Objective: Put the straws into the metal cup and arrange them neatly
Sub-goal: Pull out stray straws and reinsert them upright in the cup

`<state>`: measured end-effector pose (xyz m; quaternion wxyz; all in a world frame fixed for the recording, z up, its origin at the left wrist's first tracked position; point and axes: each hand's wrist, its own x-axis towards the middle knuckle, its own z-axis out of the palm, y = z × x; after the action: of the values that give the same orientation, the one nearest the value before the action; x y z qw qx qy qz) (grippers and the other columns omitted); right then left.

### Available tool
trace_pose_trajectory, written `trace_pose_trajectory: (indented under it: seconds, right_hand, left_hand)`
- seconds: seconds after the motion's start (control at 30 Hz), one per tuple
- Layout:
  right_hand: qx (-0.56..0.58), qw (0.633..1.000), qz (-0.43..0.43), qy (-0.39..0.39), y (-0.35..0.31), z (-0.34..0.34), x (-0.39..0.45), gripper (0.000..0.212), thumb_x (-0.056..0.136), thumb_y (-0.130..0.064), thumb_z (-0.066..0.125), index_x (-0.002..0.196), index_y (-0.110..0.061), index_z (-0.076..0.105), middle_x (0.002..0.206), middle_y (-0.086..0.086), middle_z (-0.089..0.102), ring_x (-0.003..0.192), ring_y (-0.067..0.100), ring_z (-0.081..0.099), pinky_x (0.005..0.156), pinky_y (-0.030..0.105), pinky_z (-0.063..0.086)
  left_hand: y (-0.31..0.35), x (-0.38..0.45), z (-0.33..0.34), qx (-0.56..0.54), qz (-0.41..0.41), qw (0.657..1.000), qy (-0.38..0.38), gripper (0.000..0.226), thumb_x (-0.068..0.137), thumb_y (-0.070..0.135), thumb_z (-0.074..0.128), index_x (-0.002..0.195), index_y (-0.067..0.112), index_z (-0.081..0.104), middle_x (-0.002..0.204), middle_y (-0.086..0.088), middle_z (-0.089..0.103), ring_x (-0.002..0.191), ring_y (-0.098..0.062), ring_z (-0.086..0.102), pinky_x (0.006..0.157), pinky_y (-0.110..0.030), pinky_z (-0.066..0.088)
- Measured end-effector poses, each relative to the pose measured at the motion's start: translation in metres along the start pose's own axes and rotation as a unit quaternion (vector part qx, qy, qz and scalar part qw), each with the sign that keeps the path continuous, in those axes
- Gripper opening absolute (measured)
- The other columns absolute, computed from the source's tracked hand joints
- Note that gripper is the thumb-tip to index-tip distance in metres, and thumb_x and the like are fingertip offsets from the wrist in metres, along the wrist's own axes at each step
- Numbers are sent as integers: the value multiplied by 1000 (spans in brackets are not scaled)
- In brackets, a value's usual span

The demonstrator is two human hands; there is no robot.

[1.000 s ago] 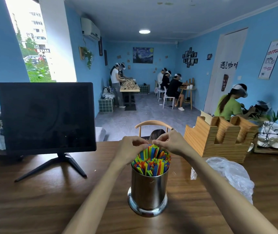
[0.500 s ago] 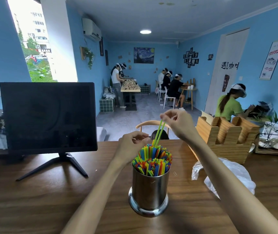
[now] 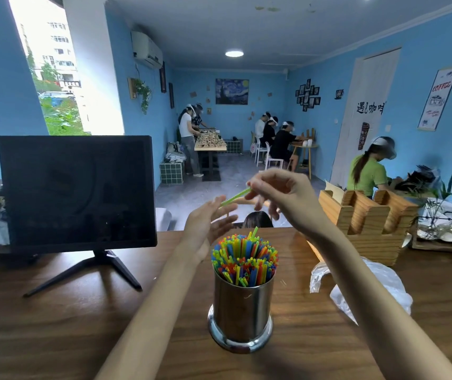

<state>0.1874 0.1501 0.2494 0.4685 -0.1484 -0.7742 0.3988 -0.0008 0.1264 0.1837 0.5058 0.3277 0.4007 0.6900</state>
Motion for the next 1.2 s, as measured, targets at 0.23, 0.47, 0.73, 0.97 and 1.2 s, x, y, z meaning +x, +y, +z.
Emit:
trace_pose_trajectory:
  seconds: [0.23, 0.47, 0.73, 0.97, 1.2]
  right_hand:
    - [-62, 943, 165, -282, 36, -17, -12, 26, 95, -6, 67, 118, -3, 56, 96, 18, 77, 77, 30, 72, 61, 28, 55]
    - [-222, 957, 181, -45, 77, -18, -5, 20, 94, -31, 71, 105, -14, 69, 88, 1, 69, 69, 1, 57, 62, 16, 43]
    - [-248, 942, 221, -46, 120, -7, -12, 18, 89, -36, 77, 90, -18, 78, 87, -1, 73, 83, 11, 65, 73, 32, 55]
    - [-235, 955, 180, -2, 109, 1, -9, 12, 99, -26, 63, 95, -16, 69, 87, -3, 68, 80, 13, 62, 66, 19, 45]
    - [-179, 971, 74, 139, 76, -2, 11, 6, 104, -20, 54, 102, -17, 59, 87, -2, 69, 69, 8, 62, 60, 21, 50]
  left_hand:
    - [14, 6, -9, 31, 144, 987, 62, 54, 103, 11, 57, 145, 28, 29, 94, -6, 78, 72, -25, 67, 56, -25, 53]
    - [8, -12, 0, 232, 294, 927, 34, 51, 99, 13, 64, 143, 23, 41, 96, -6, 71, 57, -20, 69, 50, -21, 50]
    - [13, -15, 0, 166, 342, 922, 75, 55, 97, 8, 67, 142, 26, 41, 93, -11, 64, 61, -32, 71, 48, -28, 54]
    - [-10, -13, -7, 425, 305, 852, 4, 50, 91, 23, 76, 127, 44, 49, 96, 5, 71, 64, -10, 73, 69, -15, 56]
    - [-38, -1, -24, 545, 272, 792, -50, 13, 77, 41, 85, 78, 32, 76, 95, 18, 70, 98, -1, 61, 88, -40, 53]
